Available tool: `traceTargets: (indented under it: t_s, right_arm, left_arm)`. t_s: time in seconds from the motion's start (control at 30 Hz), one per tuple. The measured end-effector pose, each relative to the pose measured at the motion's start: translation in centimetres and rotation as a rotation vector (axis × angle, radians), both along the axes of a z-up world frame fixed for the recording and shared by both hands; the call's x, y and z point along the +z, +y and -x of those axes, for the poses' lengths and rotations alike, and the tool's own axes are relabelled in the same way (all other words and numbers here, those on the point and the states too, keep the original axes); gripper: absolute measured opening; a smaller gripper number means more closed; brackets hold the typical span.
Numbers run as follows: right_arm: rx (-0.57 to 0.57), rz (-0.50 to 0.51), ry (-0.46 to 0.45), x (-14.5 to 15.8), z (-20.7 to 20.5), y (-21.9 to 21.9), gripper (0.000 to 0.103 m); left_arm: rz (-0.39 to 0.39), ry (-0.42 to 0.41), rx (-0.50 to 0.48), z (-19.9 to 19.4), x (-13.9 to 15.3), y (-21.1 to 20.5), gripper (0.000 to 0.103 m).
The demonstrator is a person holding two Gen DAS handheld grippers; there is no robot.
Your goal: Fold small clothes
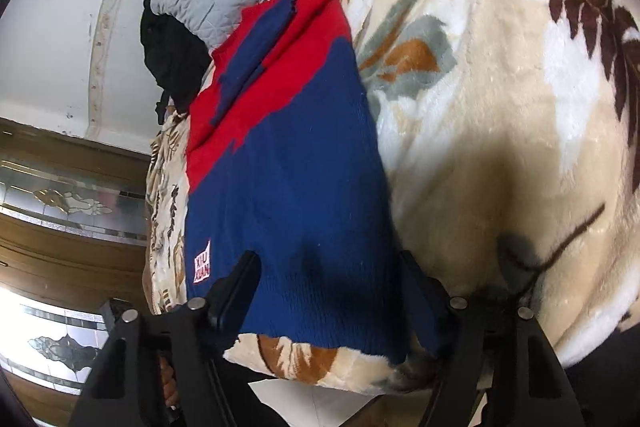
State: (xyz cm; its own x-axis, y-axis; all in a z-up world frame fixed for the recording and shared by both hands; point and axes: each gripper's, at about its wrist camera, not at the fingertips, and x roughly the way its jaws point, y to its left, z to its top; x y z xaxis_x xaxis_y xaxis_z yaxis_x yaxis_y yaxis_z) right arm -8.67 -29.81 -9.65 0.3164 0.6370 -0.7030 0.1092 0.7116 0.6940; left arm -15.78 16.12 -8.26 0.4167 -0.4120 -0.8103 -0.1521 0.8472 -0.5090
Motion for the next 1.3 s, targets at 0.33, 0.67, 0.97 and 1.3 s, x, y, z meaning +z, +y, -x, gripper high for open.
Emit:
traceTargets:
  t_s: [0.33,0.67,0.97,1.3]
  right_arm:
    - [-0.039,-0.059,0.028,-1.6,0.3,-0.2,0.03]
    - [-0.013,-0.048,0.01,-0.7,0.0,0.2,0.007]
    - [-0.029,-0.095,0.035,-1.3,-0.3,-0.7,0.007]
    - [-0.051,-0.135,0.005,-0.9,0.4,-1.4,0.007]
  left_arm:
    - [0.056,0.026,0.034,0.0,-0.7,0.7,0.059]
    - [0.054,-0.006,0.065,0.5,0.3,1.5,0.004]
    - [0.056,0.061,0.079,0.6,-1.6,1.6,0.004]
    - [0.057,0.018,0.09,1.1,-0.8,2.2,0.004]
